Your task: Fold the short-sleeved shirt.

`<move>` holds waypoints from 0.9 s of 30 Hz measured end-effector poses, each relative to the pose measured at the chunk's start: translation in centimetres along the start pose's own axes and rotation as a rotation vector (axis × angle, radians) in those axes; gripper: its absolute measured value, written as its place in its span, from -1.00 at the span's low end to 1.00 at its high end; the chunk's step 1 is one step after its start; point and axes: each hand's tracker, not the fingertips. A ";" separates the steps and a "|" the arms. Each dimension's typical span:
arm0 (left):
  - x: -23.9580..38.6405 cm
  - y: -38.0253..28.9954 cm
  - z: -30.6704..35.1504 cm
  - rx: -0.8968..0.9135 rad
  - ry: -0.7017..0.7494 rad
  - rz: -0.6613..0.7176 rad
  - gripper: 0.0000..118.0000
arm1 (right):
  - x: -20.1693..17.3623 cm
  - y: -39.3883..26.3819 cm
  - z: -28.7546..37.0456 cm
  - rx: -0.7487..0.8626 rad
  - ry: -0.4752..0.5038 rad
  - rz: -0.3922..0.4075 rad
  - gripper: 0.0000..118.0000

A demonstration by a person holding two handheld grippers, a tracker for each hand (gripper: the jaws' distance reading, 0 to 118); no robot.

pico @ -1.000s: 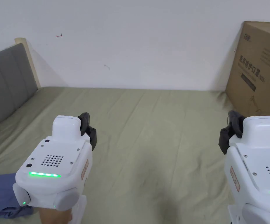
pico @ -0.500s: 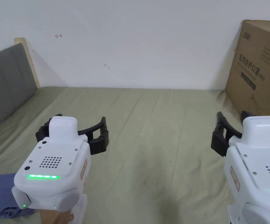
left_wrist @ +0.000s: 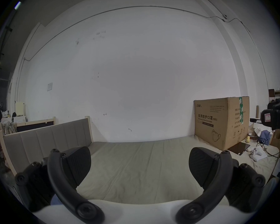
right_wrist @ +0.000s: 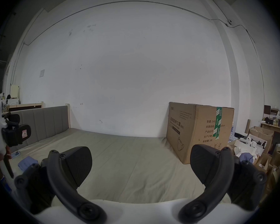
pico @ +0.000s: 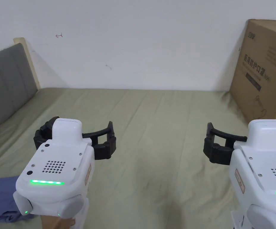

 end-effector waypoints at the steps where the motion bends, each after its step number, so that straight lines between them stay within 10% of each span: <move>1: 0.1 0.0 0.1 0.005 0.004 -0.003 1.00 | 0.0 0.0 0.0 0.000 0.001 -0.002 1.00; 27: 0.2 -0.1 0.0 -0.001 -0.009 0.003 1.00 | 0.0 0.3 -0.1 0.015 0.001 -0.001 1.00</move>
